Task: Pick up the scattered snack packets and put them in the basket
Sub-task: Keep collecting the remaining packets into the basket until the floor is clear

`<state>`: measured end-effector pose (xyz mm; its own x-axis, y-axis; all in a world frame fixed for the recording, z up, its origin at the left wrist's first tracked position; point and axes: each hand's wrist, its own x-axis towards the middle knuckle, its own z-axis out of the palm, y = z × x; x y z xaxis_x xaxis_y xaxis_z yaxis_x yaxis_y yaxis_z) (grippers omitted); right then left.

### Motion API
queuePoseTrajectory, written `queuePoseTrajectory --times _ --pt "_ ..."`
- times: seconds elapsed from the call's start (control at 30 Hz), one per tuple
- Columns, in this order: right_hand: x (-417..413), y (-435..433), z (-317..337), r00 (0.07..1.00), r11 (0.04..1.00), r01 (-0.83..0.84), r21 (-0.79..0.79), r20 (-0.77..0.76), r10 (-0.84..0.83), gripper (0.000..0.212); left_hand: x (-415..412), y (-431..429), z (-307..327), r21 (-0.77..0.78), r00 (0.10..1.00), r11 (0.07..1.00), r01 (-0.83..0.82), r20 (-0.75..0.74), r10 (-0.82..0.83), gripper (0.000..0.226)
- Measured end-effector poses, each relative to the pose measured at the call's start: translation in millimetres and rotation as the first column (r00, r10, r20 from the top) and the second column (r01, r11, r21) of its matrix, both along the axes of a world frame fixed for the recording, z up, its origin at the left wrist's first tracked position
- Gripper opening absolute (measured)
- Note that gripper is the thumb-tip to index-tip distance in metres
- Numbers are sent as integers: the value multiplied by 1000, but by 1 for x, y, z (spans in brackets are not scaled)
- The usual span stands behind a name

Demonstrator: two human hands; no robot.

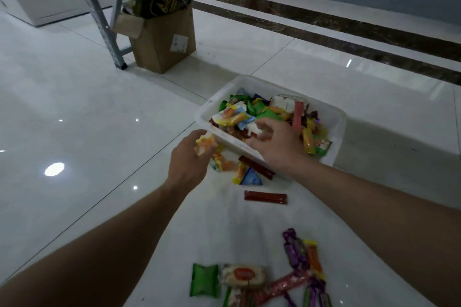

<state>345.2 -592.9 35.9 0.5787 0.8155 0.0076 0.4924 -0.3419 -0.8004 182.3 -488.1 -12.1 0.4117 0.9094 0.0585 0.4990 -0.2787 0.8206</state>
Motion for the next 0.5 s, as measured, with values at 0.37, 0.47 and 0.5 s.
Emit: queuePoseTrajectory --times 0.37,0.47,0.5 --pt "-108 -32 -86 962 894 -273 -356 -109 251 71 -108 -36 -62 -76 985 995 62 -158 -73 45" --pt "-132 -49 -105 908 763 -393 -512 -87 410 83 -122 -39 -72 -94 977 992 81 -190 -98 45" --pt "-140 -56 -112 877 697 -421 -581 -63 477 85 -125 -39 -75 -98 975 992 85 -198 -103 44"
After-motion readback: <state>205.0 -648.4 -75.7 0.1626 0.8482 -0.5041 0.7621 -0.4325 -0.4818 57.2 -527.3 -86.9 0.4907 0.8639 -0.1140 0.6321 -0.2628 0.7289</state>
